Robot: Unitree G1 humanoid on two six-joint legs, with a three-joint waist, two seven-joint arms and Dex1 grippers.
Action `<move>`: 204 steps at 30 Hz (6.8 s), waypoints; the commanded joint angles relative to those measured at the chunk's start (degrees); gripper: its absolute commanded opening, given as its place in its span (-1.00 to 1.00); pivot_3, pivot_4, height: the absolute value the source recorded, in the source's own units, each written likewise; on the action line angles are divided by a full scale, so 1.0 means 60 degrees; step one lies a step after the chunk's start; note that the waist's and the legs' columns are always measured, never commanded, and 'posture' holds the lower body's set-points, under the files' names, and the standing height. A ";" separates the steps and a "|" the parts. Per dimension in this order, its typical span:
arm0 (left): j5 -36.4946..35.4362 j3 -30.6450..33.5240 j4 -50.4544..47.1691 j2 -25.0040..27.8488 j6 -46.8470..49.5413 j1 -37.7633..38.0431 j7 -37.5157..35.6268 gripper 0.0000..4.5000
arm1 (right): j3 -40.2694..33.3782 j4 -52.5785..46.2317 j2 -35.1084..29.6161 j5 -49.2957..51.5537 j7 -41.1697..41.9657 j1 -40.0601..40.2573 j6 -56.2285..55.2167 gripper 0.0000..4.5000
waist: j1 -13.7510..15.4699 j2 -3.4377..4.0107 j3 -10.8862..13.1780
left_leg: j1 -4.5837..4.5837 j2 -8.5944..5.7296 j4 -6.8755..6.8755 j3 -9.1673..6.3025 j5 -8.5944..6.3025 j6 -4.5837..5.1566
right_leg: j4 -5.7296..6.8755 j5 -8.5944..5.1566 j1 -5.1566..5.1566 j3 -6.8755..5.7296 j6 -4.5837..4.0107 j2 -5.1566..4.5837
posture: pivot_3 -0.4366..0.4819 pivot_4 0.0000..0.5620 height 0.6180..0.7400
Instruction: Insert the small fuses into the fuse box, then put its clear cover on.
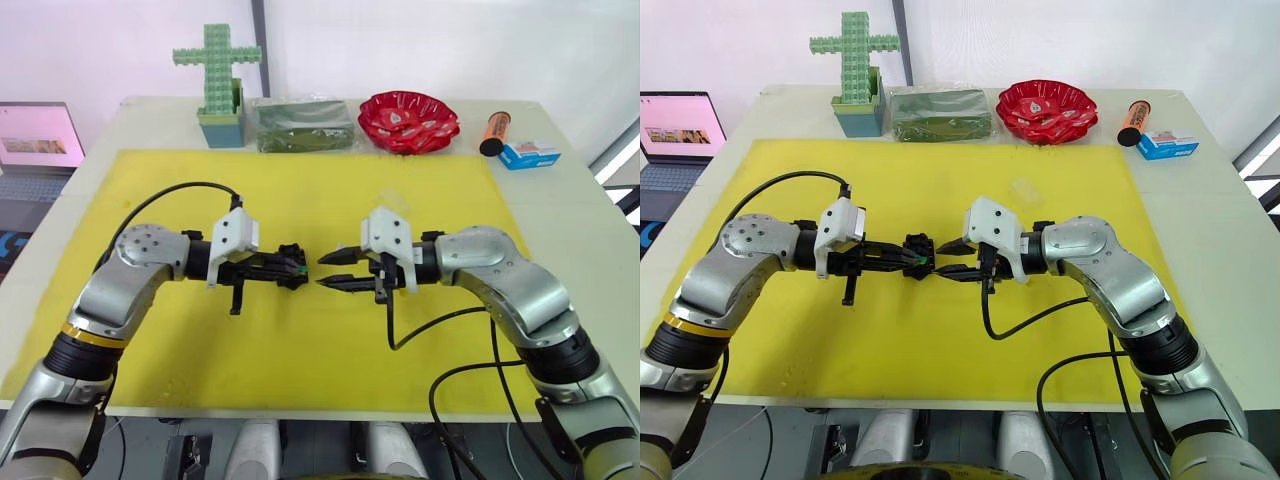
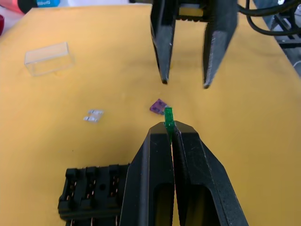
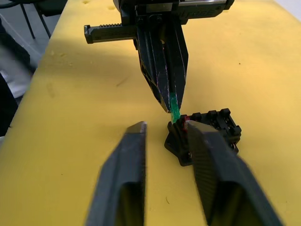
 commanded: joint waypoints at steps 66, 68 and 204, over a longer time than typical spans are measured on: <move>-0.0267 0.1505 -0.1693 -0.0269 0.1010 0.1752 0.1136 0.43 | -0.0128 0.0153 0.0620 -0.0046 -0.0190 -0.0469 0.0421 -1.00 | -0.0027 -0.0004 -0.0005 | 0.0033 0.0001 0.0038 -0.0009 -0.0002 0.0005 | 0.0090 -0.0003 0.0019 0.0003 0.0018 0.0001 | -0.05 -0.47 1.00; -0.0369 0.1776 -0.2031 -0.0426 0.1204 0.2251 0.1630 0.77 | -0.0122 0.0231 0.0686 -0.0093 -0.0288 -0.0554 0.0486 -1.00 | -0.0031 -0.0006 -0.0006 | 0.0047 0.0001 0.0038 -0.0008 -0.0003 0.0006 | 0.0107 -0.0006 0.0022 0.0011 0.0020 0.0000 | -0.05 -0.47 1.00; 0.1351 0.1595 -0.0872 -0.3797 -0.2354 0.4653 0.5427 1.00 | 0.0888 0.5841 0.2531 -0.3132 0.1917 -0.3181 -0.2510 -0.28 | -0.0016 -0.0018 -0.0015 | 0.0124 -0.0002 0.0020 -0.0009 -0.0004 0.0005 | 0.0117 -0.0015 0.0082 0.0011 0.0011 -0.0002 | -0.05 -0.47 1.00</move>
